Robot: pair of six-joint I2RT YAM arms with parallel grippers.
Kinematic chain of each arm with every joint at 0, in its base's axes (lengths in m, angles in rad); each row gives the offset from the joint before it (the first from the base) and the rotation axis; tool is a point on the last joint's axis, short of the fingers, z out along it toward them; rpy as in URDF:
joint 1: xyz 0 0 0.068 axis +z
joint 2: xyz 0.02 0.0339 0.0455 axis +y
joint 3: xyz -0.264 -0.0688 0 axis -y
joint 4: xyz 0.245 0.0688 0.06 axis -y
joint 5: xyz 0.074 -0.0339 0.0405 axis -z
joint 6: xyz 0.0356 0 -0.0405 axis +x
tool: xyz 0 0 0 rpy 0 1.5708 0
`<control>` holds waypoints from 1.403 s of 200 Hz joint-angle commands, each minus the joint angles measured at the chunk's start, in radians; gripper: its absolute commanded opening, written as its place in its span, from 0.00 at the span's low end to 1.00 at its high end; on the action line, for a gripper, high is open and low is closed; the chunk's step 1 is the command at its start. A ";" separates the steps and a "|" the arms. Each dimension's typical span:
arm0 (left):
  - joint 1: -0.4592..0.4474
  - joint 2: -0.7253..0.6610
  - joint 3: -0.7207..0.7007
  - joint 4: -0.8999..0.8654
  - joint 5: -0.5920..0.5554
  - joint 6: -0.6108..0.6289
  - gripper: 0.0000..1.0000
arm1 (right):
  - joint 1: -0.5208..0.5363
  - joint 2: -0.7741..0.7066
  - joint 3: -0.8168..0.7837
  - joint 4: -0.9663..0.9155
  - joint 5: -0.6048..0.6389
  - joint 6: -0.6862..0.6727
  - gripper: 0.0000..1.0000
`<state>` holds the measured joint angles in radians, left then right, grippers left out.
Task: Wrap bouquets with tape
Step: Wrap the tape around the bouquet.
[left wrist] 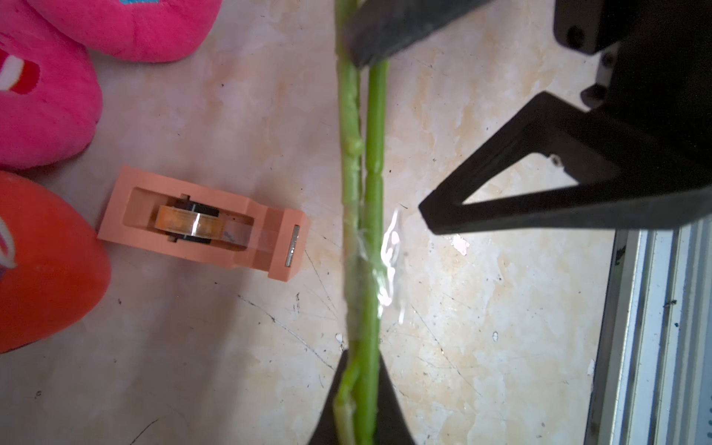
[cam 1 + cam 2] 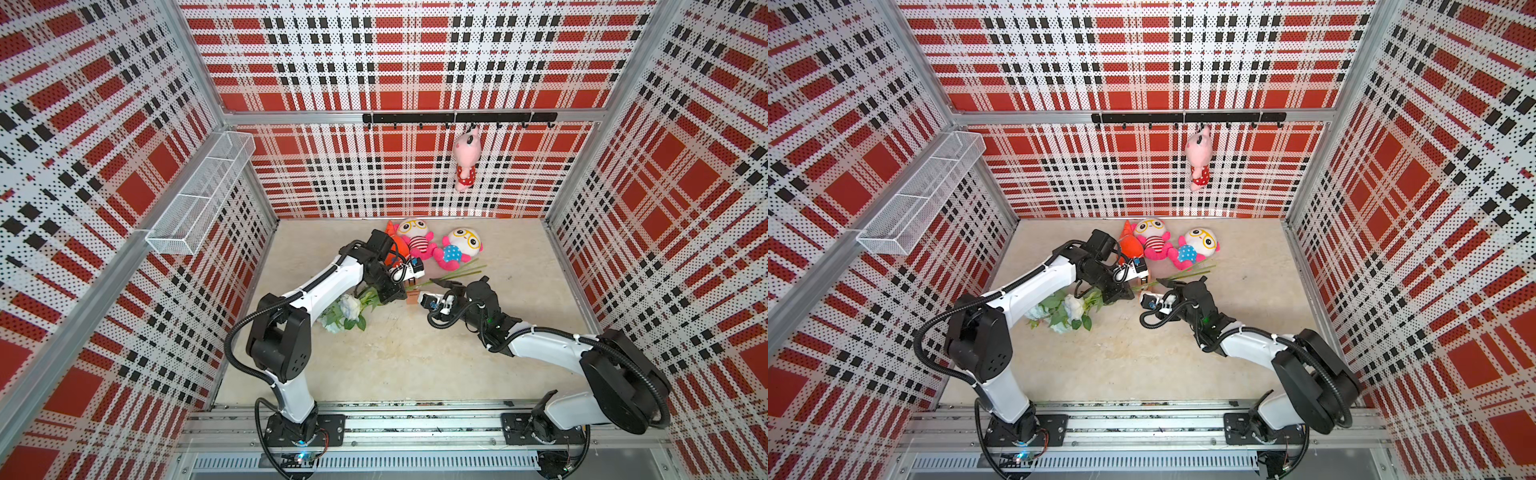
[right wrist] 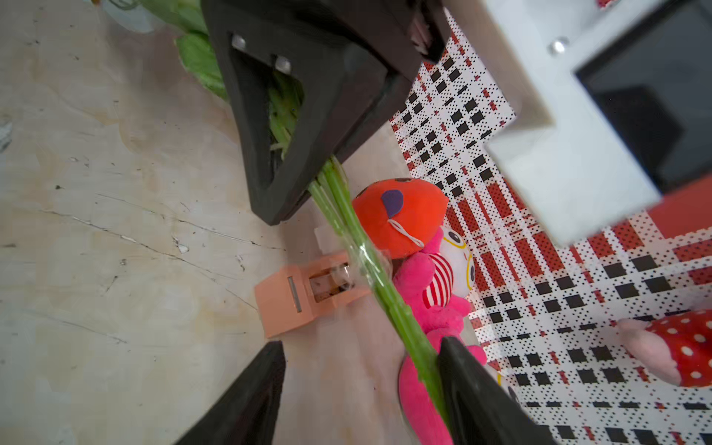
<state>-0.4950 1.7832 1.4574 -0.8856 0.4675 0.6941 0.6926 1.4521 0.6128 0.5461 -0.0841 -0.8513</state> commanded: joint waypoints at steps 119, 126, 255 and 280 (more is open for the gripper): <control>0.004 0.044 0.067 -0.086 0.092 0.094 0.00 | 0.127 0.223 0.097 0.226 0.284 -0.351 0.30; 0.004 0.045 0.068 -0.085 0.089 0.094 0.00 | 0.127 0.220 0.107 0.197 0.278 -0.343 0.25; -0.015 0.061 -0.014 -0.049 0.027 0.085 0.00 | 0.133 0.142 0.177 -0.361 0.061 -0.104 0.38; -0.032 0.076 -0.079 -0.008 0.025 0.087 0.00 | 0.122 0.110 0.147 -0.398 0.047 -0.046 0.56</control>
<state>-0.5129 1.8400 1.4227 -0.9337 0.4580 0.7250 0.8143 1.6089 0.7853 0.2768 0.0357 -0.9840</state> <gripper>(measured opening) 0.078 0.505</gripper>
